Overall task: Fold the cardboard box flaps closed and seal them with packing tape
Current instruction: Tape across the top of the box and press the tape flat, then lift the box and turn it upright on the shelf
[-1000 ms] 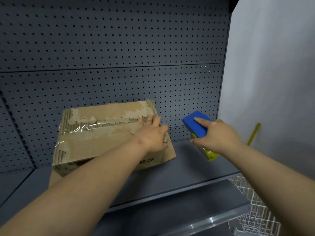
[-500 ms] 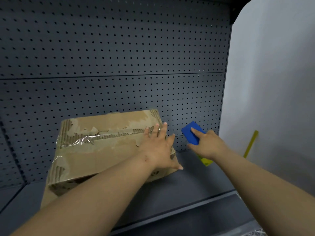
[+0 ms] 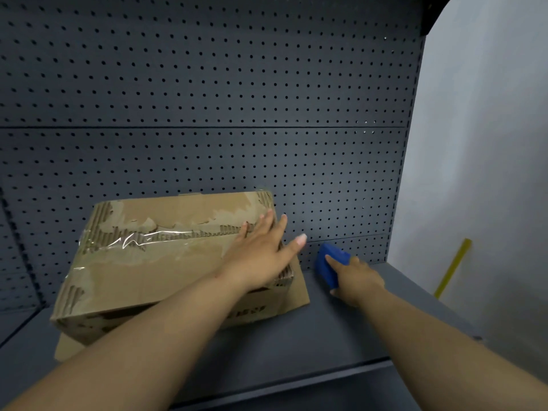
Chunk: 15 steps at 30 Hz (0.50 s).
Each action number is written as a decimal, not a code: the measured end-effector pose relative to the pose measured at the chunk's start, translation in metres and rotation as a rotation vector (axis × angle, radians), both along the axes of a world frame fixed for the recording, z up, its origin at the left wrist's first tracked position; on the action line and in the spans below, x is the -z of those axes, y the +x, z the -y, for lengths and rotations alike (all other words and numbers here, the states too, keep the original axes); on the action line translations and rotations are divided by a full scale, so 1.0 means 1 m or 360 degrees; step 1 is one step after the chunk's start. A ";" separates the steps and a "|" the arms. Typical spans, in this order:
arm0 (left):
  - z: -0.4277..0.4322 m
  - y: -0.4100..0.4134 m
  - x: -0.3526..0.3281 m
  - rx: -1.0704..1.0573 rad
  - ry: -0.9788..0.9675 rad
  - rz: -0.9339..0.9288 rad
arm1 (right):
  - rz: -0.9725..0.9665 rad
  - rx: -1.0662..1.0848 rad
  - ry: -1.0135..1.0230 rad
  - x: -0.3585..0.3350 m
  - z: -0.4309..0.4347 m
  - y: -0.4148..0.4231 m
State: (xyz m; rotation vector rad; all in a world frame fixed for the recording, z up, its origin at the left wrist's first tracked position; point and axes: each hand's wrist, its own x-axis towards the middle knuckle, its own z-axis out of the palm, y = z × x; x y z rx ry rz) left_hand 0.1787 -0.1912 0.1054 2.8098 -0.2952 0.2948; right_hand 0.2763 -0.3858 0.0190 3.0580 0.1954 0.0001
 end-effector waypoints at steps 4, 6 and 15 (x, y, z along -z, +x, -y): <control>-0.003 0.001 0.000 -0.0117 -0.0504 0.0274 | 0.0099 -0.0084 -0.0162 0.020 -0.005 0.001; -0.005 0.003 0.002 -0.0251 -0.0530 0.0448 | 0.0188 -0.0142 -0.0278 0.031 -0.004 0.003; -0.018 -0.009 -0.013 -0.0307 -0.0404 0.0367 | 0.0202 0.0059 0.1266 -0.048 -0.045 -0.013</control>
